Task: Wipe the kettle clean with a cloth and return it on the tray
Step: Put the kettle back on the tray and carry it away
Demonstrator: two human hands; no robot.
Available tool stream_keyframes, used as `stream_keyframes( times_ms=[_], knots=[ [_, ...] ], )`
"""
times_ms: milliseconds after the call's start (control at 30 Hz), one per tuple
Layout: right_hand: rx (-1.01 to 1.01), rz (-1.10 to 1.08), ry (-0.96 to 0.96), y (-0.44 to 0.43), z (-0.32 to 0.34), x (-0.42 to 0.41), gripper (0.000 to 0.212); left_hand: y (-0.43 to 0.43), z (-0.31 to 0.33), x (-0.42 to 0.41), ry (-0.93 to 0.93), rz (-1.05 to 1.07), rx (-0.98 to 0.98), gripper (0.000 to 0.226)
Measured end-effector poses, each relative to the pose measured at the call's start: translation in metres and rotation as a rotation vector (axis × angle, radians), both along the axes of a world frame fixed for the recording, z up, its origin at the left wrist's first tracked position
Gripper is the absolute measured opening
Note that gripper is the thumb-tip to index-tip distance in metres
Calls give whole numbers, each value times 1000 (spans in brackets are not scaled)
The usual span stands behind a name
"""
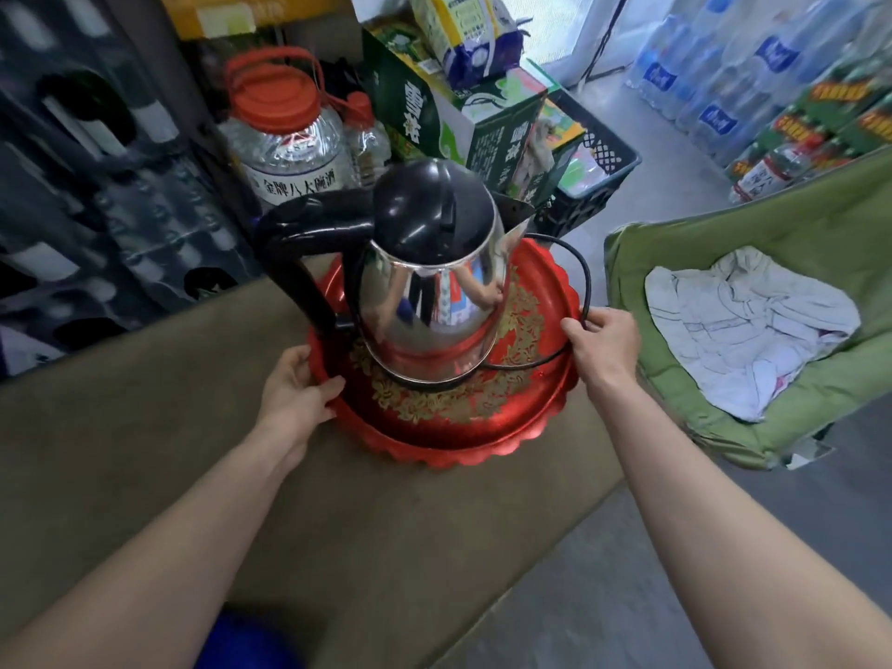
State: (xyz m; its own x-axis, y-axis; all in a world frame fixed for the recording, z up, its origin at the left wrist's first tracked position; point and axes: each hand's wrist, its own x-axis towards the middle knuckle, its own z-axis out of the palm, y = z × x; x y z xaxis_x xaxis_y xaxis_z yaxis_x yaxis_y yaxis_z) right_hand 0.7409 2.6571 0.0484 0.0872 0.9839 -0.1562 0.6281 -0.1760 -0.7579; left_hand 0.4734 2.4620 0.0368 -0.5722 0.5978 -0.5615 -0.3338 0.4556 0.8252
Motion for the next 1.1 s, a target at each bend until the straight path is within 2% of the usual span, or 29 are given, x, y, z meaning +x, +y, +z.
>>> stream_keyframes(
  times_ms=[67,167,333,400,467,667,833,933,1100],
  knots=[
    [-42,1,62,-31,12,1,13,-23,17,-3,26,-2,15,42],
    [-52,25,85,-82,29,4,24,-67,43,-8,64,-20,29,42],
    [-120,64,187,-177,69,3,9,-164,82,-9,75,0,37,41],
    [-112,126,216,-217,87,4,20,-209,95,-6,75,19,51,41],
    [-115,166,228,-255,100,7,22,-256,109,0,73,44,70,41],
    [-210,251,245,-363,138,12,20,-393,150,23,56,166,103,42],
    [-212,373,234,-430,172,8,21,-492,178,45,72,269,112,43],
    [-235,445,240,-465,182,4,20,-545,188,64,104,351,107,38],
    [-293,569,314,-519,188,1,28,-627,197,107,149,513,105,46]
  ],
)
